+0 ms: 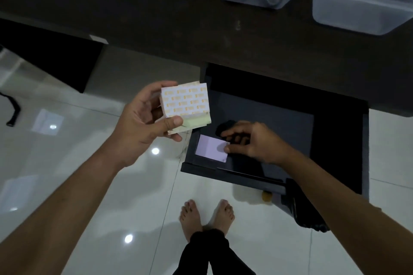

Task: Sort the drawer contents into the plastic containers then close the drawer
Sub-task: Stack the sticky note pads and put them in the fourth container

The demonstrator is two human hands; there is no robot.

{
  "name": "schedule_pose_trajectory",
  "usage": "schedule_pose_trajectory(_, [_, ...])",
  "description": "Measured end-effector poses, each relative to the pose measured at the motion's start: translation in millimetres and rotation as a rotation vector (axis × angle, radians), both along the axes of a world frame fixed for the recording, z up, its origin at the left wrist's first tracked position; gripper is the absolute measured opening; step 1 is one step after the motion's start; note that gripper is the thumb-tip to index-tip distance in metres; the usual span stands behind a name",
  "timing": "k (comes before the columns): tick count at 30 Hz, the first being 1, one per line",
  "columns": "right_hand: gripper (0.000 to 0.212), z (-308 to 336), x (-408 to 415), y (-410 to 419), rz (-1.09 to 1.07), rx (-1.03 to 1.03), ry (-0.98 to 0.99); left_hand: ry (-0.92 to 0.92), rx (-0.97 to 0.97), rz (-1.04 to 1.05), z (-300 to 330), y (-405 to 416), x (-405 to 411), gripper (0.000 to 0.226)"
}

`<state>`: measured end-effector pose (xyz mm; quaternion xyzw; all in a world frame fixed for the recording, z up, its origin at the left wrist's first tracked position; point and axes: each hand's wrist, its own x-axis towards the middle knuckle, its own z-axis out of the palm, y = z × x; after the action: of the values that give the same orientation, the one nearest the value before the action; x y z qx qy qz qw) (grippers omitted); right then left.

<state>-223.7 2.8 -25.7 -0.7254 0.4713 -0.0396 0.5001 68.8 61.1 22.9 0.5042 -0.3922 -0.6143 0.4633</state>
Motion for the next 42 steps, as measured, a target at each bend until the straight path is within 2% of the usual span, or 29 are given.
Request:
schedule_pose_trajectory(8, [0.033,-9.1,8.1,3.7,0.038,-0.024,-0.011,0.026,0.003,0.008,-3.7,3.9,-3.4,0.063])
schedule_pose_trajectory(13, [0.026,-4.6,4.4,6.5,-0.014,0.117,-0.085,0.027,0.025,0.011,-2.9,4.7,-8.1,0.064])
schedule_pose_trajectory(18, [0.02,18.2,-16.8,4.1,-0.118,0.162,-0.159,0.017,0.038,0.014,-0.6,3.7,-9.8,0.064])
schedule_pose_trajectory(22, [0.024,66.9,-36.4,7.2,-0.265,0.183,-0.362,0.024,0.031,-0.003,2.6,1.1,-12.4,0.063])
schedule_pose_trajectory(28, [0.021,118.1,-28.3,-1.1,-0.409,0.056,-0.573,0.055,0.003,-0.074,7.4,-9.0,-31.6,0.065])
schedule_pose_trajectory(33, [0.02,119.5,-8.6,-16.6,-0.44,0.014,-0.572,0.099,-0.005,-0.124,9.9,-16.8,-52.8,0.069])
schedule_pose_trajectory(42, [0.019,106.1,-9.9,-24.9,-0.4,-0.15,-0.422,0.117,-0.009,-0.147,10.8,-22.2,-66.7,0.073])
